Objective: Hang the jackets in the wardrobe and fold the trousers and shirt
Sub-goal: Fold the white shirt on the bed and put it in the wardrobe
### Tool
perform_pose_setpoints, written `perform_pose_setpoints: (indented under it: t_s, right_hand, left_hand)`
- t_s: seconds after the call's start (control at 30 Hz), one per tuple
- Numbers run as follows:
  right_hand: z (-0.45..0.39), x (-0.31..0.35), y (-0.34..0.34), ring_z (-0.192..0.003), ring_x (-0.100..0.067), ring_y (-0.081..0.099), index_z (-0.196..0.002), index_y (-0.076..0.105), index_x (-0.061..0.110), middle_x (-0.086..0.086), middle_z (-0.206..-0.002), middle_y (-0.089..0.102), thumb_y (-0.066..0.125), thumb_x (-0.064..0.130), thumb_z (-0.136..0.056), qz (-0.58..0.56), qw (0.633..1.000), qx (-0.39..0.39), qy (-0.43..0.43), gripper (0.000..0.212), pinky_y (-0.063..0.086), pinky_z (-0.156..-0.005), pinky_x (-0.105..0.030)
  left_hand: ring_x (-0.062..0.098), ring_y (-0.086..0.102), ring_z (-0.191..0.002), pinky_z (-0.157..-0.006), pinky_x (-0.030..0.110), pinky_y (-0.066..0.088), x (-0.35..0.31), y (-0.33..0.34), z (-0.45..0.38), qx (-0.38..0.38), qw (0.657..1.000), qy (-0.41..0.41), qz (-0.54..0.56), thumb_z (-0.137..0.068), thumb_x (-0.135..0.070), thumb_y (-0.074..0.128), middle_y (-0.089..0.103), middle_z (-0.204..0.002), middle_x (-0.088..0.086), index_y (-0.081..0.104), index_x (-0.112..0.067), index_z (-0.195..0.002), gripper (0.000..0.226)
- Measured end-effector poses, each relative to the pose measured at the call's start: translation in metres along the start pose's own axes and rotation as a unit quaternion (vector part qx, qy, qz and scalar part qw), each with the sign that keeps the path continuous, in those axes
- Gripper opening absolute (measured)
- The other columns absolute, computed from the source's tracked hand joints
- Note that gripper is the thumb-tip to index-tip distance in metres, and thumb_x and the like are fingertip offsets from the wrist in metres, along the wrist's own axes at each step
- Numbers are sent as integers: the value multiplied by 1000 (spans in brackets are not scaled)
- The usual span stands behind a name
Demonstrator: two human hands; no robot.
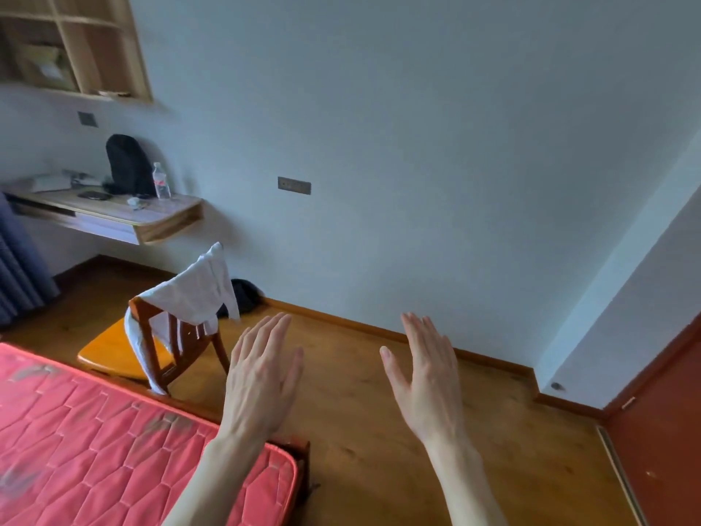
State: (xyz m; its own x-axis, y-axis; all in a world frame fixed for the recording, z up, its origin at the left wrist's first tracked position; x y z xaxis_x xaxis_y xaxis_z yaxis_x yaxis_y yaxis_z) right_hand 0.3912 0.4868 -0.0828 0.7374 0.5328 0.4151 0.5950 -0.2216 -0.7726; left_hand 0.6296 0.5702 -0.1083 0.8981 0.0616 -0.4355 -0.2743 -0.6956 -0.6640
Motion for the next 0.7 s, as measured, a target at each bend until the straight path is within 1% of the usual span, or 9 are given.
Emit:
perform_pose_setpoints:
  t_s: [0.07, 0.23, 0.5, 0.6, 0.7]
  right_hand:
    - [-26, -5, 14, -160, -9, 14, -164, 29, 26, 8, -170, 26, 39, 58, -106, -3, 1000, 3, -5, 67, 10, -131, -34]
    - [-88, -26, 44, -159, -13, 18, -163, 33, 21, 2, -169, 33, 41, 56, -106, -14, 1000, -3, -10, 67, 16, -131, -42]
    - [-206, -91, 114, -158, -14, 20, -163, 31, 21, 1, -168, 33, 49, 52, -106, -30, 999, 10, -31, 67, 20, -129, -44]
    - [-260, -120, 138, -159, -14, 19, -163, 30, 21, 2, -169, 32, 51, 50, -106, -52, 997, 31, -41, 67, 19, -129, -43]
    - [-311, -151, 157, -159, -14, 19, -163, 29, 23, 3, -169, 30, 49, 53, -105, -64, 995, 55, -57, 68, 21, -129, -45]
  left_hand:
    - [22, 44, -146, -122, 48, 36, 8, 14, -22, 5, 1000, -11, -8, -103, -46, 46, 55, -152, 4, 50, -18, -151, 55]
    - [21, 43, -146, -123, 47, 35, 16, 54, -75, 14, 1000, -6, -25, -103, -44, 48, 56, -151, 4, 50, -18, -150, 54]
    - [22, 42, -148, -123, 48, 33, 32, 155, -156, 27, 997, -50, -59, -102, -44, 50, 54, -154, 5, 50, -18, -151, 56]
    - [24, 42, -148, -122, 47, 31, 38, 192, -196, 14, 993, -85, -77, -102, -45, 49, 53, -155, 6, 49, -18, -152, 56]
    - [27, 43, -148, -120, 52, 37, 45, 220, -230, -4, 985, -151, -81, -102, -45, 47, 53, -155, 7, 50, -17, -151, 57]
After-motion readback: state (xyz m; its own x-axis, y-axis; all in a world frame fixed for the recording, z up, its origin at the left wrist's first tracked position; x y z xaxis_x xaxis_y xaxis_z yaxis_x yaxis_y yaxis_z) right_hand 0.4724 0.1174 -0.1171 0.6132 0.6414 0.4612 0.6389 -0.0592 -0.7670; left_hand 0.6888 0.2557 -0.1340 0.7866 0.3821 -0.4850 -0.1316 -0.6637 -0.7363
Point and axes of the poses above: each hand's wrist, its own z-axis away from the middle knuckle, its own y-axis out of the palm, x = y × z, the point moved 2 cm from there along -z, towards the middle knuckle
